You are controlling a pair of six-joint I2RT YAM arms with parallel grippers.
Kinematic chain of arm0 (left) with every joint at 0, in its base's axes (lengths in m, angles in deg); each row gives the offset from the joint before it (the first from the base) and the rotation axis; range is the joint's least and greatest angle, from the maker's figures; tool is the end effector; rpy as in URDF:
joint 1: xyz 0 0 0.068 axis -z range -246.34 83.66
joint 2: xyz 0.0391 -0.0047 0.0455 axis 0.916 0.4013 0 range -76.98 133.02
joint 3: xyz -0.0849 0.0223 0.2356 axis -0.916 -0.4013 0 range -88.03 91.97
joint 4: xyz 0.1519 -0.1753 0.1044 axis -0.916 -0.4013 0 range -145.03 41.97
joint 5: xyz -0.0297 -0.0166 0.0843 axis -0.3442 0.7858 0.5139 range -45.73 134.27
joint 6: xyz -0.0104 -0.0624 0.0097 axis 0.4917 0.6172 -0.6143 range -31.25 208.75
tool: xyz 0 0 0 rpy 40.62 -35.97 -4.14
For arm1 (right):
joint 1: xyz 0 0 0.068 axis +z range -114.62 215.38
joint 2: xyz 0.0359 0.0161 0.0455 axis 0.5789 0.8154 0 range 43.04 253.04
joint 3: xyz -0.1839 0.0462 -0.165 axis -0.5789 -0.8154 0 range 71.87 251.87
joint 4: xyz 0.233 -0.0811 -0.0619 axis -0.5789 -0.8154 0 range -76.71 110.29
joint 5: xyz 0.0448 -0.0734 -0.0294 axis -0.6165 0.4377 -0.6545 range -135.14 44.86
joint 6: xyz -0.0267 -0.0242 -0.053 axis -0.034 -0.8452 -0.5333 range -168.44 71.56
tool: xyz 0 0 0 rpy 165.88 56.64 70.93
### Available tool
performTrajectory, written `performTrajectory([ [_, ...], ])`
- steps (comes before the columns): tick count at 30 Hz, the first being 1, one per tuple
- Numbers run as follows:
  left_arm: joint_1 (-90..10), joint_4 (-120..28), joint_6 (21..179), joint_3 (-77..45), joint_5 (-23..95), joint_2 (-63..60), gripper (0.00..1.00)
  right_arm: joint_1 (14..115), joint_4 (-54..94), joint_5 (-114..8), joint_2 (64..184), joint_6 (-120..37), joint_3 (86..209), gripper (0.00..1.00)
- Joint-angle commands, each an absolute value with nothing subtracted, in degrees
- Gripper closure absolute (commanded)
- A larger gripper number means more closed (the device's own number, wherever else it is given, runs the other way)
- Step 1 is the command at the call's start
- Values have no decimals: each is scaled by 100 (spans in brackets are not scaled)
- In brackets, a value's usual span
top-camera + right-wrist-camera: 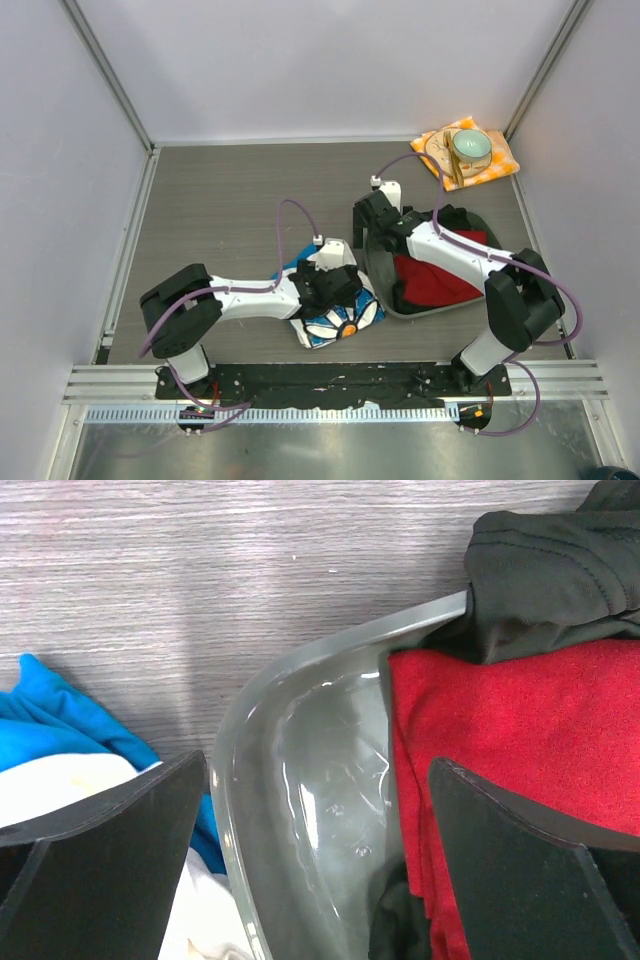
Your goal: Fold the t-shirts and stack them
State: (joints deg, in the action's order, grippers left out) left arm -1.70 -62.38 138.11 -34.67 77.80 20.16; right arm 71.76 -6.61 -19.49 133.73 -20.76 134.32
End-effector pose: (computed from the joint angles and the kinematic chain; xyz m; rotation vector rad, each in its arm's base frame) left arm 0.1635 -0.2809 0.1346 0.1122 2.3619 -0.1775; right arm 0.2770 0.1774 0.1984 -0.0110 2.4043 -0.0636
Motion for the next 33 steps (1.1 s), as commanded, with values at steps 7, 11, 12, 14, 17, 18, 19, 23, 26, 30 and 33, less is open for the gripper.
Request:
performTrajectory([
  [7,362,-6086,14649,-3600,6184,2524,0,7168,-11,-1878,13998,-1908,13506,0],
  [11,370,-6147,14649,-3661,6254,2453,0,7168,52,-1816,14270,-1952,13655,0],
  [12,371,-6156,14649,-3679,6298,2410,0,7168,51,-1746,14314,-1944,13682,3],
  [14,370,-6191,14641,-3740,6325,2374,0,7167,52,-1676,14376,-1996,13699,23],
  [17,371,-6200,14641,-3793,6325,2286,0,7168,34,-1465,14446,-2031,13761,72],
  [18,362,-6200,14632,-3793,6316,2277,0,7159,34,-1421,14472,-2031,13787,85],
  [19,362,-6200,14640,-3793,6290,2243,0,7159,43,-1368,14542,-2040,13822,96],
  [23,379,-6192,14658,-3802,6272,2172,0,7159,51,-1298,14841,-2145,14007,99],
  [26,423,-6192,14658,-3793,6264,2154,0,7168,200,-1280,15122,-2242,14165,99],
  [30,467,-6191,14676,-3767,6220,2198,0,7168,227,-1367,15500,-2304,14603,99],
  [33,485,-6148,14676,-3758,6150,2251,0,7168,218,-1578,15737,-2295,14902,99],
])
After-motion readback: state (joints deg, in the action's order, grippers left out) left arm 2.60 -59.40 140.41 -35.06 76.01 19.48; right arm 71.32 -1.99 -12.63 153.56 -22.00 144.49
